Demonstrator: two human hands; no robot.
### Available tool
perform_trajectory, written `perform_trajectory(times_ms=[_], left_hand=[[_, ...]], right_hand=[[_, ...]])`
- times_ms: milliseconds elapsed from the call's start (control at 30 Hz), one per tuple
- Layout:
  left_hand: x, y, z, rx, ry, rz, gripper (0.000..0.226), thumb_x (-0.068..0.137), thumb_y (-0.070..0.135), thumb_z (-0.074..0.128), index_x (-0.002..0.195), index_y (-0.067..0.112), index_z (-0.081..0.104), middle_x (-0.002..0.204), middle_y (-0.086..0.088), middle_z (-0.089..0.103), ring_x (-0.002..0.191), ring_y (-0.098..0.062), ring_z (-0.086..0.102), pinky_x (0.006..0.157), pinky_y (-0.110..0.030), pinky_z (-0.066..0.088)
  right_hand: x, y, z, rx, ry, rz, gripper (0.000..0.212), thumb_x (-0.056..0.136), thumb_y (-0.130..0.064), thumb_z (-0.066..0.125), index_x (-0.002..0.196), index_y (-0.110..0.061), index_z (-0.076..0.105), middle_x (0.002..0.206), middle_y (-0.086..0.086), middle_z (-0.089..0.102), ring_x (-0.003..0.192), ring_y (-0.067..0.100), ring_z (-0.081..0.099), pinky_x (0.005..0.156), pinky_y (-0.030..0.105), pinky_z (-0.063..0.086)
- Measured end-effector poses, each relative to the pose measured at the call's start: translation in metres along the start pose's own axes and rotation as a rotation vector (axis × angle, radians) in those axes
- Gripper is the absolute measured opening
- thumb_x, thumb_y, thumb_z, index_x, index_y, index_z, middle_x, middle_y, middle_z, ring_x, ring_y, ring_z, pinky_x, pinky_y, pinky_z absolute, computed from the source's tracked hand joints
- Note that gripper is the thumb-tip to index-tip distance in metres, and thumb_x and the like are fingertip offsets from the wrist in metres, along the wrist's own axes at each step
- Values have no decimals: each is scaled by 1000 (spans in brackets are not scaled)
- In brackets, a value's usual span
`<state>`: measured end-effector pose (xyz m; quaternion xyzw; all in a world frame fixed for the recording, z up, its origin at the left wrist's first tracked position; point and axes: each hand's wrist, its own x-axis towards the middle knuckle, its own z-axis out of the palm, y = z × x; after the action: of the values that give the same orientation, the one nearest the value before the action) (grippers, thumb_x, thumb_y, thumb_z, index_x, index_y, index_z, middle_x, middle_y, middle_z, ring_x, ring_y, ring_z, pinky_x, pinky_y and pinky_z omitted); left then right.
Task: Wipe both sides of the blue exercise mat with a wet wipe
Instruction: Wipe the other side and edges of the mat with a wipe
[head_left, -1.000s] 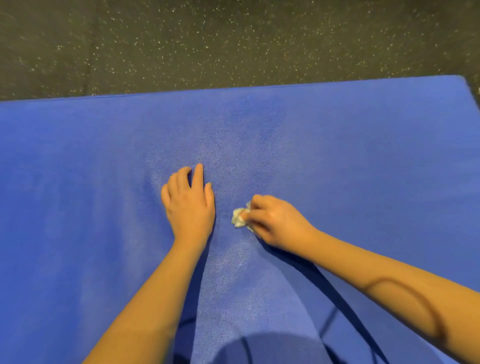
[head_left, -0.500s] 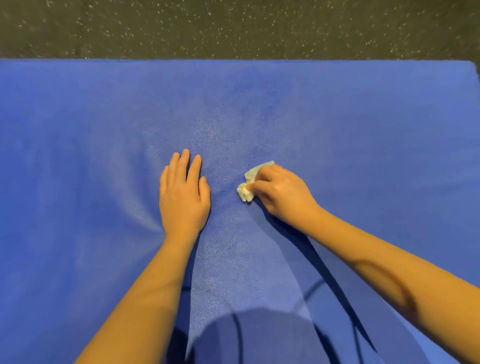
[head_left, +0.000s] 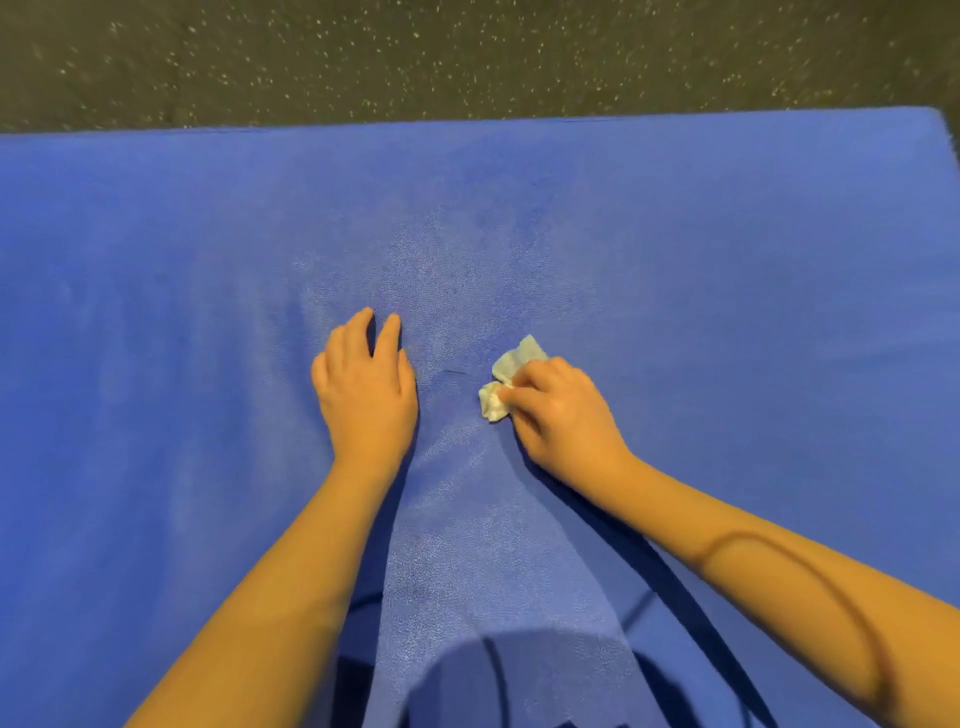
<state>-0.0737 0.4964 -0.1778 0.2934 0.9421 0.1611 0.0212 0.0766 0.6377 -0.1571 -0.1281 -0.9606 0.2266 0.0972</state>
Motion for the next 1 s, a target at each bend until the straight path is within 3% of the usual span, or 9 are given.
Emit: perform_trajectory(times_ms=[100, 167, 333, 533, 633, 733, 800, 900, 1000], left_hand=[[-27, -6, -2, -3, -54, 1, 56, 94, 33, 26, 137, 9, 51, 147, -14, 44, 137, -34, 38, 109, -53, 28], [-38, -12, 0, 32, -61, 33, 55, 95, 33, 27, 141, 11, 47, 152, -11, 39, 142, -31, 30, 114, -52, 22], [-35, -11, 5, 2, -35, 14, 53, 95, 31, 29, 141, 11, 47, 152, -9, 38, 144, -28, 27, 117, -49, 19], [-35, -11, 5, 3, -35, 14, 54, 94, 30, 30, 141, 12, 47, 152, -9, 39, 144, -28, 28, 116, -50, 20], [-37, -11, 3, -7, -39, 16, 54, 95, 31, 30, 142, 12, 46, 153, -8, 38, 144, -28, 27, 118, -48, 17], [-37, -11, 2, -17, -40, 22, 52, 95, 30, 32, 142, 11, 46, 152, -9, 38, 144, -28, 27, 117, -49, 17], [-37, -10, 2, -8, -41, 29, 51, 95, 28, 35, 142, 10, 46, 152, -10, 39, 143, -29, 28, 117, -50, 18], [-35, -10, 1, 6, -41, 34, 48, 95, 25, 39, 139, 8, 48, 148, -15, 42, 140, -34, 33, 114, -52, 22], [-34, -8, -4, 48, -41, 63, 44, 95, 23, 39, 133, 4, 52, 135, -19, 50, 125, -38, 44, 100, -51, 34]], right_hand=[[-25, -16, -3, 116, -234, -252, 24, 91, -25, 50, 88, -14, 71, 85, 4, 60, 74, 27, 53, 63, 33, 44], [-21, -9, -7, 58, -244, -288, 26, 92, -28, 50, 81, -16, 70, 80, 3, 60, 72, 25, 53, 61, 32, 41], [-9, -5, -3, -7, 42, 89, 14, 81, -16, 65, 68, -11, 67, 70, 6, 55, 66, 26, 49, 54, 32, 39], [-51, -34, -3, 222, -365, -219, 24, 91, -24, 50, 83, -12, 69, 80, 4, 58, 73, 26, 56, 56, 35, 49], [-37, -10, -9, 149, -258, 0, 23, 89, -26, 52, 80, -17, 72, 87, 3, 63, 87, 27, 61, 63, 38, 53], [-39, -12, -10, 108, -68, 107, 12, 80, -11, 62, 73, -9, 71, 78, 7, 60, 78, 23, 56, 65, 32, 51], [-60, -37, -12, 241, -162, -8, 14, 83, -10, 59, 76, -11, 72, 80, 6, 61, 81, 18, 51, 71, 25, 45], [-87, -59, -20, 336, -439, -146, 14, 85, -17, 61, 82, -11, 73, 82, 6, 59, 76, 24, 55, 63, 33, 48], [-77, -43, -24, 232, -351, -3, 13, 79, -17, 62, 78, -11, 74, 78, 6, 61, 72, 30, 59, 59, 34, 51]])
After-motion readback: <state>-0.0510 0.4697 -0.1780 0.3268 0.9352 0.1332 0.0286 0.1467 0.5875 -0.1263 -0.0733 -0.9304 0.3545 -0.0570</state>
